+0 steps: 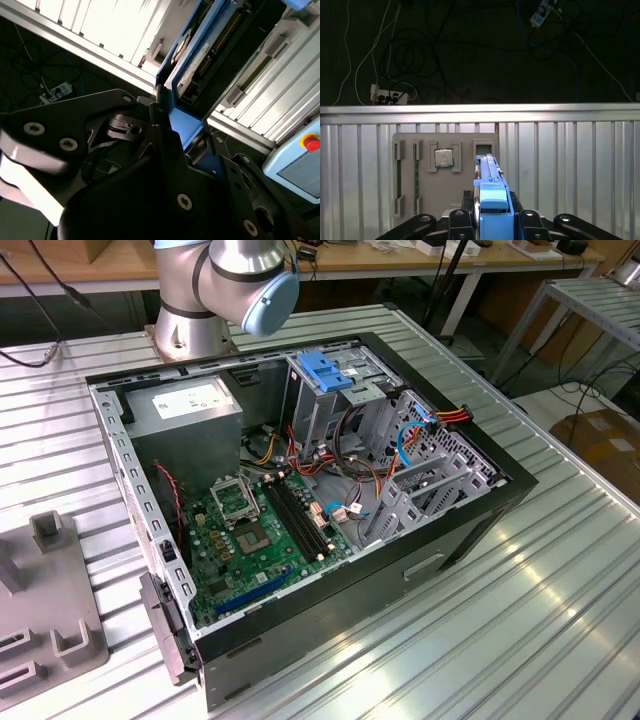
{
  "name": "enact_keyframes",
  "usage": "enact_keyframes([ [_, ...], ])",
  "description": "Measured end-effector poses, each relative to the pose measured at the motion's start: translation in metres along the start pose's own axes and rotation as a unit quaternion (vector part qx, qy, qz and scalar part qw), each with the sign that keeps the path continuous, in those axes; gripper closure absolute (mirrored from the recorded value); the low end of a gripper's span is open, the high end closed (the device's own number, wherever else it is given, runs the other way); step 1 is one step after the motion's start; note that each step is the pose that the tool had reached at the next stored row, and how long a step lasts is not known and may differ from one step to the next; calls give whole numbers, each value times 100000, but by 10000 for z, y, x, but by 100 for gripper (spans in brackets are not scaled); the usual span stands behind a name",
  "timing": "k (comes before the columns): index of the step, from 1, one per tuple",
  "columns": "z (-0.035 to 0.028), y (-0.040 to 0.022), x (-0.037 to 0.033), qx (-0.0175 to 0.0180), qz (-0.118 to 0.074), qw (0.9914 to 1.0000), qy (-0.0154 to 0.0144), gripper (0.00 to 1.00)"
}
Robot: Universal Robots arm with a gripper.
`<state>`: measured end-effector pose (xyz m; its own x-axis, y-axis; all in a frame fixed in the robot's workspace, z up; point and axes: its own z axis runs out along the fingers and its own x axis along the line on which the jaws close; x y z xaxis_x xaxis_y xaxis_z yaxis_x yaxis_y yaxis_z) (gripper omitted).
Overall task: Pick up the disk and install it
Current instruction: 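Pick up the disk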
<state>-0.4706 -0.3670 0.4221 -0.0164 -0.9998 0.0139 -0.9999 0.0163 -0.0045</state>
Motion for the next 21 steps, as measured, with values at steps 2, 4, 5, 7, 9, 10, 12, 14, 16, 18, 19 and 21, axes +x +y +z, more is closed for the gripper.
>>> enact_keyframes([
  [2,-31,0,0,-8,0,100000,4,63],
  [4,-53,0,1,-7,0,100000,2,63],
  [5,-68,-1,1,-12,1,100000,3,63],
  [7,-100,-1,1,-22,1,100000,1,63],
  [9,-116,-1,2,-26,-1,100000,0,63],
  [10,-123,-1,2,-30,1,100000,0,63],
  [12,-138,-1,2,-32,0,100000,-3,63],
  [14,-156,-1,2,-38,1,100000,-1,63],
  [16,-179,-1,2,-39,-1,100000,-2,63],
  [18,-195,-1,3,-40,0,100000,-3,63],
  [19,-202,-1,3,-41,0,100000,-2,63],
  [21,-216,-1,3,-42,0,100000,-3,63],
])
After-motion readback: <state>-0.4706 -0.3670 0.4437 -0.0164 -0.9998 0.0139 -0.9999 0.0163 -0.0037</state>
